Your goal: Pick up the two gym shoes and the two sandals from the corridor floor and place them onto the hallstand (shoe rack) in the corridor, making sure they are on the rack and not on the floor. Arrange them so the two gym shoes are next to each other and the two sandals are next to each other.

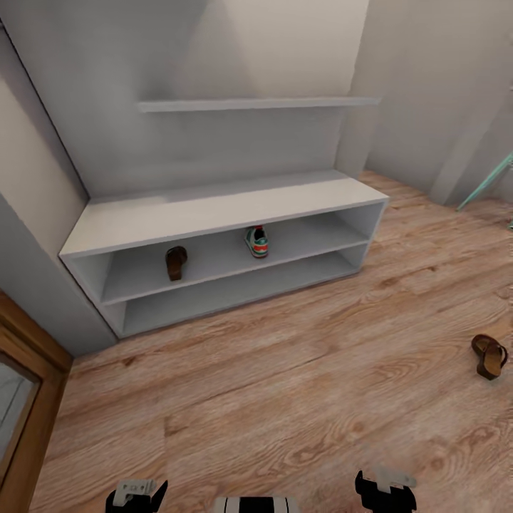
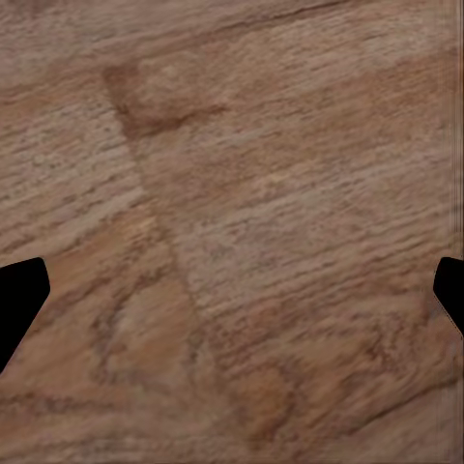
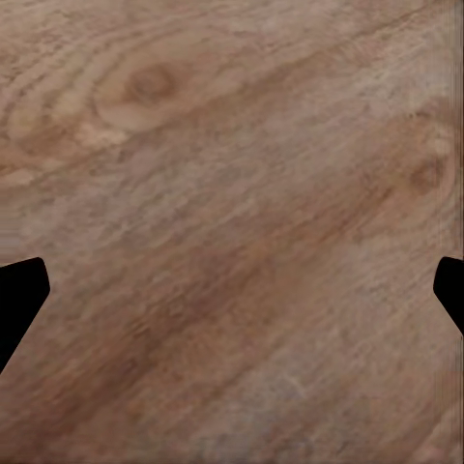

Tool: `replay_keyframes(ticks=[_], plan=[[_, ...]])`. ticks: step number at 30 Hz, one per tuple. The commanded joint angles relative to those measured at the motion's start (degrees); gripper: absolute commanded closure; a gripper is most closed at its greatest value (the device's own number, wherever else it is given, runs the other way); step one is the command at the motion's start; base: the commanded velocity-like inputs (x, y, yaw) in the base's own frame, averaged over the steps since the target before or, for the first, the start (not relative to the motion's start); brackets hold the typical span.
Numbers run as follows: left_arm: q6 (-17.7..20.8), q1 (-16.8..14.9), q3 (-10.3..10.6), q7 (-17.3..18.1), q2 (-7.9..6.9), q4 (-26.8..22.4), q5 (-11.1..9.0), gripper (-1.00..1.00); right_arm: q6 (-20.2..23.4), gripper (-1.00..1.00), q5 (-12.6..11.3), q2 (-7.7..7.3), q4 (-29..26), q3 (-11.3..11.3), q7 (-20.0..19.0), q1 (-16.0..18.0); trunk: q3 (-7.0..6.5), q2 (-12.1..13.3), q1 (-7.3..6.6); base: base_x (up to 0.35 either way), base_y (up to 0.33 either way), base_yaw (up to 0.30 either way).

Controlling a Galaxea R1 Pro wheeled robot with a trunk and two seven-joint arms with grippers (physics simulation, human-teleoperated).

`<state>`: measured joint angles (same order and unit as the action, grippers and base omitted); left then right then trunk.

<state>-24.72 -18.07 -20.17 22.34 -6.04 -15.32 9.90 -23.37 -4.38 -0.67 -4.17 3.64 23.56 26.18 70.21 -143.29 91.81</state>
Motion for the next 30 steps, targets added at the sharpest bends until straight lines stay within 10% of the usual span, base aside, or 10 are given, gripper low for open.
replay_keyframes(ticks=[1, 30], plan=[[-0.24, -0.03, -0.49, 0.25, 0.03, 0.02, 0.54, -1.0, -0.21, -1.0, -0.46, 0.01, 0.07, 0.4, 0.09, 0.03, 0.12, -0.02, -0.01, 0.0, 0.0, -0.197], [-0.02, -0.03, -0.83, -0.29, 0.03, -0.06, 0.24, -1.0, -0.1, -1.0, -0.87, -0.79, -0.22, 0.12, -1.06, 0.01, 1.59, -0.02, -0.01, 0.0, 0.0, -0.251]])
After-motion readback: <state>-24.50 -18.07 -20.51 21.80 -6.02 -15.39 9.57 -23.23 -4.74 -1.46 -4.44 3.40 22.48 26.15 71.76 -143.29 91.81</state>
